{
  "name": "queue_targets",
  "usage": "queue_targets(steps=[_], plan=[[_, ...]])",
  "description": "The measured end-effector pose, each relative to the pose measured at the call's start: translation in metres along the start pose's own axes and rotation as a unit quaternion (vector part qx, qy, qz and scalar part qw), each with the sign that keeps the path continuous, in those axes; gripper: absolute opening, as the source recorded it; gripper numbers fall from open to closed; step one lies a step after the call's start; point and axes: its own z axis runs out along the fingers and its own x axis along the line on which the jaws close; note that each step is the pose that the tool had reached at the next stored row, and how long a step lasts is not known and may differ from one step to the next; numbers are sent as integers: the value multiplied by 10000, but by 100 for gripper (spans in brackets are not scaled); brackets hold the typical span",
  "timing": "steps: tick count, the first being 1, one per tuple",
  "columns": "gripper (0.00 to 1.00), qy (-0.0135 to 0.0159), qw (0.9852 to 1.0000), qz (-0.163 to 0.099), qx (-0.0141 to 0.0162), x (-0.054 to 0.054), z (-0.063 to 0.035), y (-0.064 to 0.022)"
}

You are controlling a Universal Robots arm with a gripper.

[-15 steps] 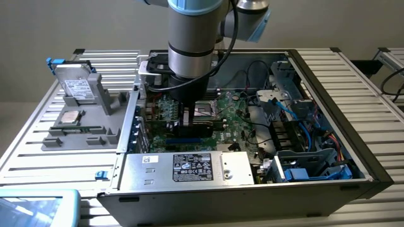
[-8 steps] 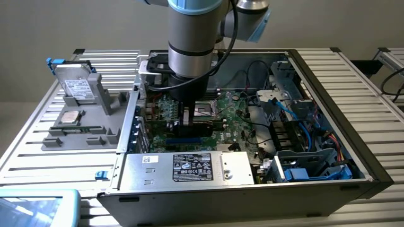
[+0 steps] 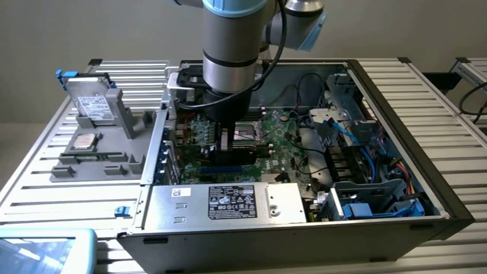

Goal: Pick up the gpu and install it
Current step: 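Insert the gpu into the slot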

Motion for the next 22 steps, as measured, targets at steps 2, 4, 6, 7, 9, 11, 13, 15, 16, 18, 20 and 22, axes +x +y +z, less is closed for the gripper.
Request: queue_targets(steps=[2,4,6,7,9,11,13,15,16,18,20,22], plan=[[28,1,10000,-3,0,0,0,0],[28,0,10000,-4,0,-1,0,1],[28,1,10000,-4,0,-1,1,1],[28,1,10000,-4,0,-1,3,1],[28,1,10000,-3,0,-1,7,5],[28,0,10000,-3,1,-1,9,13],[28,2,10000,-4,0,0,10,13],[28,4,10000,-4,0,0,12,13],[28,3,10000,-4,0,0,15,13],[28,3,10000,-6,3,0,23,12],[28,6,10000,-8,6,0,26,12],[28,6,10000,-10,7,0,32,11]])
